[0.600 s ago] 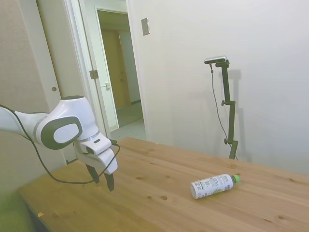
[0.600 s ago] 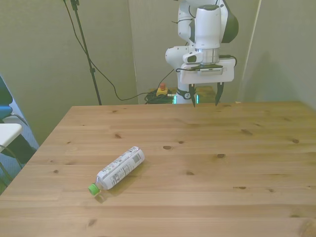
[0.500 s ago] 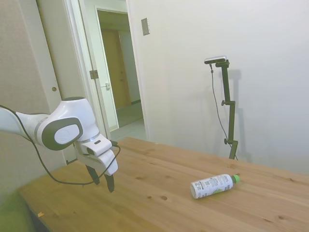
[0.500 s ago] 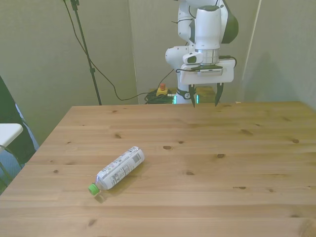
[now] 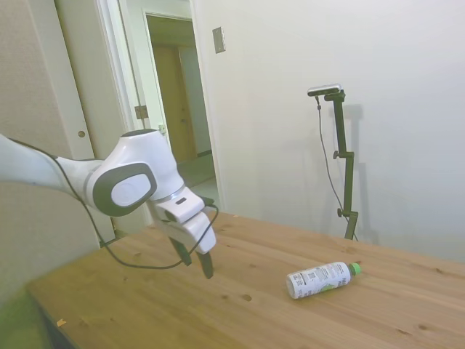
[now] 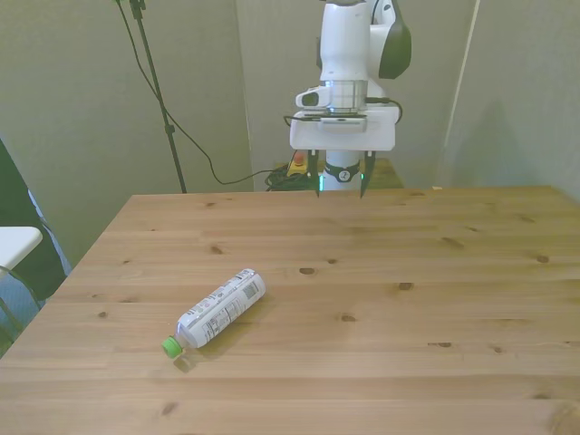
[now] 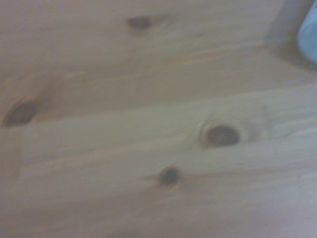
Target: Stand the water bottle
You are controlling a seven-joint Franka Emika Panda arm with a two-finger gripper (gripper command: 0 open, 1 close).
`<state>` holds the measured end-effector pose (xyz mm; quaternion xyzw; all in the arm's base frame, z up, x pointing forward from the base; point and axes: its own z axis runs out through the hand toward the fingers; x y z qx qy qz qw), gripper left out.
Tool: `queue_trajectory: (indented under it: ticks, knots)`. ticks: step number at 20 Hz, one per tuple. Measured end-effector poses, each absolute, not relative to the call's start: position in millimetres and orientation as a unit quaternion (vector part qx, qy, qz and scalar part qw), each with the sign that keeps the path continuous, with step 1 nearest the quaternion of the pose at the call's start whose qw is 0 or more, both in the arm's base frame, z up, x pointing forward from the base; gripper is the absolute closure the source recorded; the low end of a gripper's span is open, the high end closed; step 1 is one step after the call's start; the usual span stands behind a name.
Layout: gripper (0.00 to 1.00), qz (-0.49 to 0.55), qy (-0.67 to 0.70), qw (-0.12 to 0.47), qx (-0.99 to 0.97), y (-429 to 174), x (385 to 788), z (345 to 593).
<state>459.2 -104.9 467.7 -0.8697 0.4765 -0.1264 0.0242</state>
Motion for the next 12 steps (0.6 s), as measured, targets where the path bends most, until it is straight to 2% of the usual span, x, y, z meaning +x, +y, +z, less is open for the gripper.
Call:
queue_trajectory:
  ticks: [4, 10, 12]
  knots:
    - [0.0, -0.141, 0.497, 0.015, -0.856, -151, 507, 479]
    - [0.0, -0.154, 0.532, 0.017, -0.833, -219, 567, 479]
    - [0.0, -0.156, 0.531, 0.016, -0.833, -219, 569, 479]
